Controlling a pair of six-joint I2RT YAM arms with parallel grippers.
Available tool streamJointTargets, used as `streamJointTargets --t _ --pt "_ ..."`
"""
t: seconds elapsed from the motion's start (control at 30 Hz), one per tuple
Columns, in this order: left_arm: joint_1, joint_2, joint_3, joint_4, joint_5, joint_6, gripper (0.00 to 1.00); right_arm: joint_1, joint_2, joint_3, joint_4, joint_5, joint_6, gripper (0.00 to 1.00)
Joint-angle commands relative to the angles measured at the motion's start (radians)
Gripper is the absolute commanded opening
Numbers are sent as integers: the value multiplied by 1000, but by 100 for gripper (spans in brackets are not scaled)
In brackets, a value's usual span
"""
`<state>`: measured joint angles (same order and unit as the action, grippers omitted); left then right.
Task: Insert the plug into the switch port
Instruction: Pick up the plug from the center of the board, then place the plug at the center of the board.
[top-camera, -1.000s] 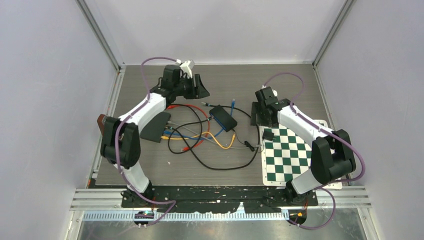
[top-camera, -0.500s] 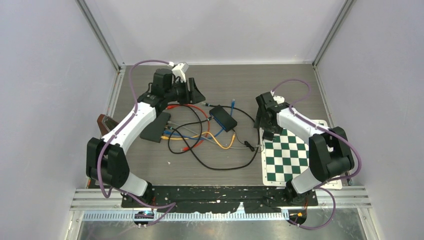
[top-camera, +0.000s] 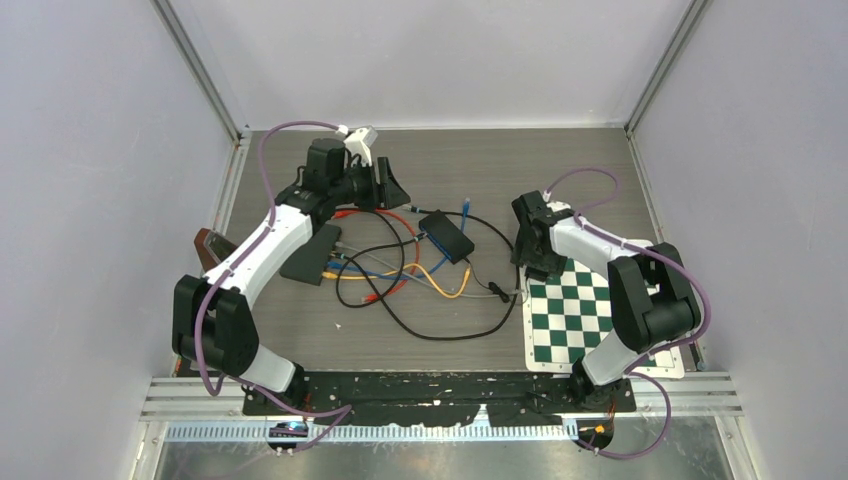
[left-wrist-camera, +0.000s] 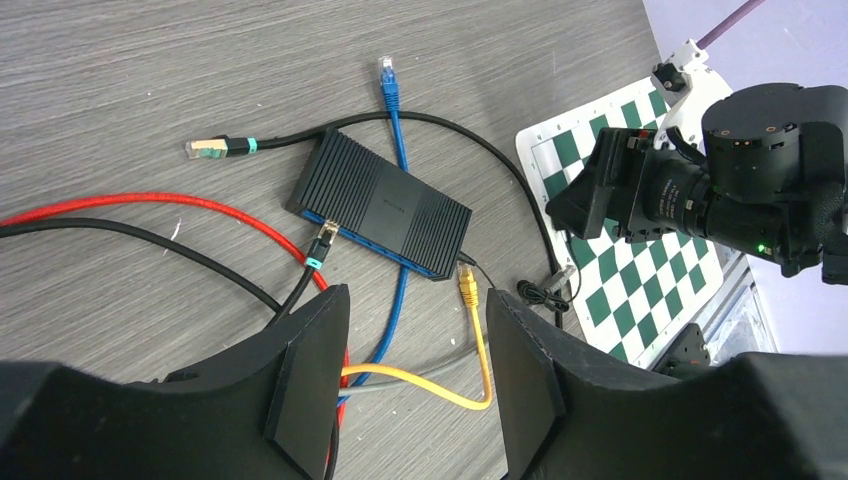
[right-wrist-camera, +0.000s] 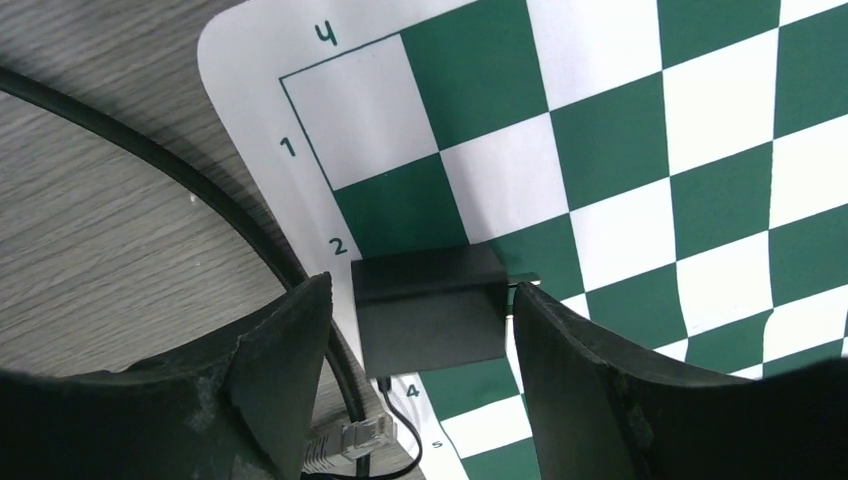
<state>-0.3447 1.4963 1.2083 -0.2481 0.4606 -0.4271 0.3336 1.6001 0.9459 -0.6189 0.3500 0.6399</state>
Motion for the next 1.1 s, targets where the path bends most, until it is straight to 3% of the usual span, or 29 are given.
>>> streamJointTargets --t 0.0,0.13,0.2,0.4,0.57,0.8,1.07 --pt "4 -21 7 5 -8 22 55 -5 3 -9 50 21 16 69" --pt "4 -18 7 -4 -32 25 55 -7 -24 -4 56 35 -7 43" --pt "4 -12 15 -20 -40 24 55 -6 -40 19 42 51 -23 41" --pt "4 -1 39 -60 -82 15 55 -8 -31 177 -33 97 -79 41" --pt "8 -4 59 -121 -132 32 55 -27 37 335 11 95 -173 42" --pt "22 -57 11 -137 -171 37 55 -71 235 579 155 -1 -370 44" --pt "38 -137 33 -246 -242 112 56 -133 478 876 187 -151 -452 45"
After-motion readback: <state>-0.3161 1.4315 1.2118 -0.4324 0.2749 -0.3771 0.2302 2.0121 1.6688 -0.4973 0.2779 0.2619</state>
